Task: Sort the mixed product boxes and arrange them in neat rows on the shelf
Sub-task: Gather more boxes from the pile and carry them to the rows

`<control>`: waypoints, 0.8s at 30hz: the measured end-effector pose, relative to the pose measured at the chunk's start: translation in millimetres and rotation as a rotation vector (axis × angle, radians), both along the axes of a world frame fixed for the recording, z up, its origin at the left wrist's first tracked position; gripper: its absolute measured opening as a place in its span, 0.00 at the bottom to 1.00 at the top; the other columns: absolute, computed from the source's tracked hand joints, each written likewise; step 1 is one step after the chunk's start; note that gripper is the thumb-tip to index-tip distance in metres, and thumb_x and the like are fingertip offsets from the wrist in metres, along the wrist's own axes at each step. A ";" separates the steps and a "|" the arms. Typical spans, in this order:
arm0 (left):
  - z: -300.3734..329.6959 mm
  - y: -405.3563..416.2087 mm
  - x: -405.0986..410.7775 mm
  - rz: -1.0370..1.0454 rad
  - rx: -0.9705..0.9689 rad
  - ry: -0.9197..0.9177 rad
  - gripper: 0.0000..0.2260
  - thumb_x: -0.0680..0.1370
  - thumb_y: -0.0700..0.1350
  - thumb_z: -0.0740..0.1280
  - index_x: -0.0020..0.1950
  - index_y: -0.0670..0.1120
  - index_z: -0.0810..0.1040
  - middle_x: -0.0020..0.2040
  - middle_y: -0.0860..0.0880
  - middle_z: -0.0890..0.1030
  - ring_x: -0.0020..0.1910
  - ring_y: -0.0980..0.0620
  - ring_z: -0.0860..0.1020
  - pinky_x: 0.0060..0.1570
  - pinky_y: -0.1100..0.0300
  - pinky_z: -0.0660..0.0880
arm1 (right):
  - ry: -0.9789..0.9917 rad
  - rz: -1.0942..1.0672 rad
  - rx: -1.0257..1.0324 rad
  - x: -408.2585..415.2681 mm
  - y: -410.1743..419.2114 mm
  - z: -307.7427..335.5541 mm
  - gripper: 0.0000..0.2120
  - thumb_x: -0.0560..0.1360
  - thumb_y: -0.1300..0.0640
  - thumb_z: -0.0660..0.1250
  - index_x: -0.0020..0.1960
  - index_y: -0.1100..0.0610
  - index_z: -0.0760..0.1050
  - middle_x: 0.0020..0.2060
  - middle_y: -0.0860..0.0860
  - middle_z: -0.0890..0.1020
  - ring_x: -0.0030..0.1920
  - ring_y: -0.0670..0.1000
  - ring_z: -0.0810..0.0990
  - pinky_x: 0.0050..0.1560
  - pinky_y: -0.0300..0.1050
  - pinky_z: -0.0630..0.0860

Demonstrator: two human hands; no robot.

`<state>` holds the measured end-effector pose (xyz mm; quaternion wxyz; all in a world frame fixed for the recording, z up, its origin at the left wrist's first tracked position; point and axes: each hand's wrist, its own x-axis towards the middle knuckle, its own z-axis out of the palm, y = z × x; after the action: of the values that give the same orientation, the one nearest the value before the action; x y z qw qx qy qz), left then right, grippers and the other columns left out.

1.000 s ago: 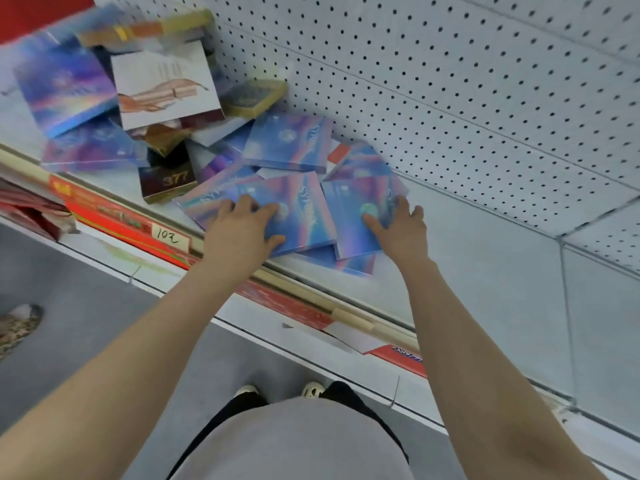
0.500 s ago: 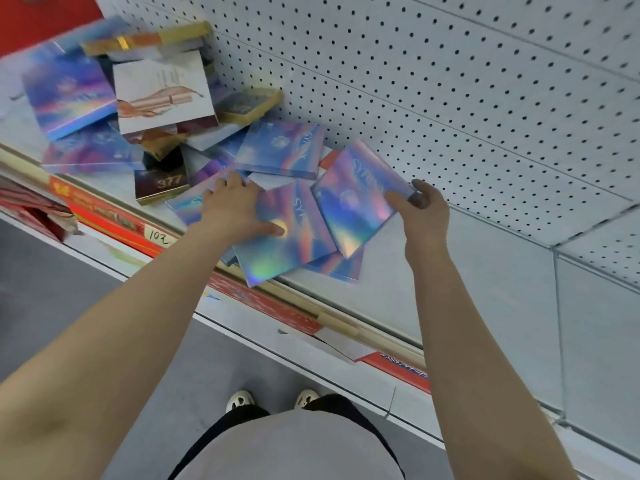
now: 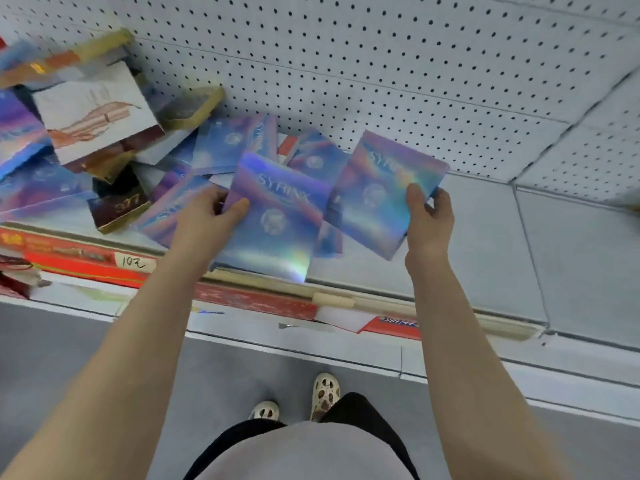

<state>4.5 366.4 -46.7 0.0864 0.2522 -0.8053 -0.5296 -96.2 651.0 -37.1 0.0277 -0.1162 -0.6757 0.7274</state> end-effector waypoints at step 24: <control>-25.1 347.8 37.8 -0.621 0.569 -0.068 0.04 0.79 0.40 0.65 0.48 0.49 0.73 0.44 0.51 0.82 0.42 0.51 0.81 0.47 0.54 0.78 | -0.106 -0.832 0.055 268.8 294.0 -28.8 0.01 0.79 0.55 0.66 0.50 0.50 0.75 0.42 0.47 0.83 0.40 0.46 0.84 0.41 0.44 0.80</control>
<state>42.3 714.2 -71.7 -0.1768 0.0288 -0.6672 -0.7231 172.6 945.0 -65.9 0.2873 -0.4155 -0.5908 0.6291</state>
